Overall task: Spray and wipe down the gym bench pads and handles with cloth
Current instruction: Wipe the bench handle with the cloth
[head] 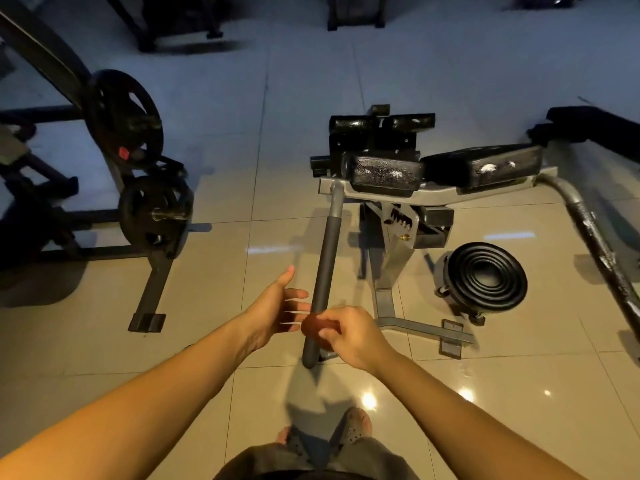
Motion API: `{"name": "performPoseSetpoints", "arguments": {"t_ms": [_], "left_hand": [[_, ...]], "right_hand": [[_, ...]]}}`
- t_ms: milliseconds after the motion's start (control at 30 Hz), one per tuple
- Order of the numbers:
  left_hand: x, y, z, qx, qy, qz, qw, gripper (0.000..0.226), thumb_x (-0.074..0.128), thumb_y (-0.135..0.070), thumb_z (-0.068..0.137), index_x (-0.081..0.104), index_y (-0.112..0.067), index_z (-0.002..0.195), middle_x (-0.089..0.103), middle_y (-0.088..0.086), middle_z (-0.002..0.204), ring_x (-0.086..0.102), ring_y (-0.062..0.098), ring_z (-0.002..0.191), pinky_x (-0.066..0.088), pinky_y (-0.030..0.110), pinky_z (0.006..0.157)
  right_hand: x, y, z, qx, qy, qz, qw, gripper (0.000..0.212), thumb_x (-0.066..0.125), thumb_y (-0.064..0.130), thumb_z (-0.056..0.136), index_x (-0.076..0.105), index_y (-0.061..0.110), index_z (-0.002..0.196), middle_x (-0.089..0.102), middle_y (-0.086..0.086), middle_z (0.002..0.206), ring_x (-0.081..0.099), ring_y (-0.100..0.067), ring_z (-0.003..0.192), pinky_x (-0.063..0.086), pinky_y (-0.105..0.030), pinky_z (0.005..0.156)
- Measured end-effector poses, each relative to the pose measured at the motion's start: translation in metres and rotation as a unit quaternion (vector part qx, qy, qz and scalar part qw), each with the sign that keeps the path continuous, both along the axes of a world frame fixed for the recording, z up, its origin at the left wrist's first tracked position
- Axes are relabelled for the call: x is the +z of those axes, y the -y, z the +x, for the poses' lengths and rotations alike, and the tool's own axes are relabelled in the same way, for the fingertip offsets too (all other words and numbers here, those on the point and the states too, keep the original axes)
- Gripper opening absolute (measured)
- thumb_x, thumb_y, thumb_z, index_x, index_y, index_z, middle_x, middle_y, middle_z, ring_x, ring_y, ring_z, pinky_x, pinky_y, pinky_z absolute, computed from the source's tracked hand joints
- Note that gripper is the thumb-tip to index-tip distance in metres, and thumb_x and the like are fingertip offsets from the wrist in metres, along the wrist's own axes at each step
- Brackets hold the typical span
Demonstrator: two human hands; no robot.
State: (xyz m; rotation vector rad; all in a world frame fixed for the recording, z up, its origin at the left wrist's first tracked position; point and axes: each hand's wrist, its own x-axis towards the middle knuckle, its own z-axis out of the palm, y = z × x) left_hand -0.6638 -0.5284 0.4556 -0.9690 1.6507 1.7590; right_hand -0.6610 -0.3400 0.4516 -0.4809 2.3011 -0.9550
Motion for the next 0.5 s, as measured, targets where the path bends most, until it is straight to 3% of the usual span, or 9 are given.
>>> {"name": "performPoseSetpoints", "arguments": {"t_ms": [67, 133, 167, 233, 300, 367, 500], "left_hand": [[-0.001, 0.002, 0.003, -0.006, 0.001, -0.001, 1.000, 0.064, 0.042, -0.068, 0.099, 0.068, -0.011, 0.115, 0.073, 0.008, 0.096, 0.068, 0.026, 0.093, 0.051, 0.044, 0.096], [0.001, 0.004, 0.003, -0.029, 0.002, -0.017, 0.999, 0.054, 0.049, -0.059, 0.101, 0.067, -0.011, 0.117, 0.075, 0.007, 0.101, 0.070, 0.025, 0.094, 0.052, 0.044, 0.096], [0.003, 0.004, 0.003, -0.049, -0.002, -0.037, 0.998, 0.050, 0.052, -0.054, 0.101, 0.067, -0.010, 0.119, 0.076, 0.008, 0.105, 0.071, 0.025, 0.095, 0.053, 0.045, 0.097], [0.011, 0.005, 0.001, -0.100, -0.033, -0.094, 0.990, 0.041, 0.058, -0.046, 0.101, 0.067, -0.013, 0.122, 0.074, 0.008, 0.111, 0.071, 0.024, 0.101, 0.054, 0.043, 0.096], [0.024, 0.006, -0.003, -0.138, -0.097, -0.126, 0.978, 0.029, 0.064, -0.039, 0.098, 0.070, -0.018, 0.118, 0.073, 0.005, 0.113, 0.069, 0.023, 0.108, 0.053, 0.037, 0.094], [0.041, 0.011, -0.009, -0.190, -0.148, -0.091, 0.966, 0.026, 0.068, -0.037, 0.095, 0.071, -0.025, 0.118, 0.073, -0.001, 0.115, 0.067, 0.017, 0.112, 0.052, 0.032, 0.095], [0.065, 0.027, -0.026, -0.284, -0.182, 0.021, 0.941, 0.047, 0.076, -0.036, 0.084, 0.066, -0.031, 0.129, 0.073, -0.010, 0.121, 0.066, 0.007, 0.115, 0.049, 0.026, 0.101]], "right_hand": [[-0.005, -0.005, 0.005, 0.053, 0.097, 0.002, 0.994, 0.023, 0.066, 0.020, 0.098, 0.072, 0.020, 0.120, 0.071, -0.003, 0.113, 0.068, -0.022, 0.101, 0.061, -0.038, 0.084], [-0.005, -0.011, 0.007, 0.032, 0.152, -0.035, 0.987, 0.020, 0.068, 0.017, 0.096, 0.071, 0.018, 0.116, 0.071, -0.007, 0.108, 0.072, -0.025, 0.094, 0.061, -0.028, 0.066], [-0.003, -0.014, 0.006, -0.003, 0.158, -0.064, 0.985, 0.019, 0.071, 0.016, 0.094, 0.071, 0.017, 0.113, 0.072, -0.008, 0.105, 0.072, -0.025, 0.092, 0.061, -0.028, 0.065], [0.004, -0.019, -0.001, -0.092, 0.175, -0.126, 0.972, 0.023, 0.078, 0.018, 0.088, 0.067, 0.016, 0.108, 0.074, -0.008, 0.104, 0.073, -0.027, 0.094, 0.064, -0.042, 0.076], [0.016, -0.022, -0.012, -0.154, 0.183, -0.153, 0.959, 0.027, 0.082, 0.021, 0.084, 0.065, 0.019, 0.104, 0.074, -0.007, 0.103, 0.072, -0.026, 0.099, 0.063, -0.043, 0.083], [0.028, -0.021, -0.022, -0.187, 0.168, -0.161, 0.954, 0.023, 0.082, 0.021, 0.084, 0.065, 0.020, 0.101, 0.072, -0.007, 0.102, 0.069, -0.026, 0.100, 0.060, -0.037, 0.082], [0.051, -0.005, -0.039, -0.253, 0.167, -0.237, 0.923, 0.014, 0.071, 0.010, 0.089, 0.067, 0.011, 0.102, 0.069, -0.020, 0.108, 0.068, -0.034, 0.107, 0.057, -0.045, 0.094]]}}
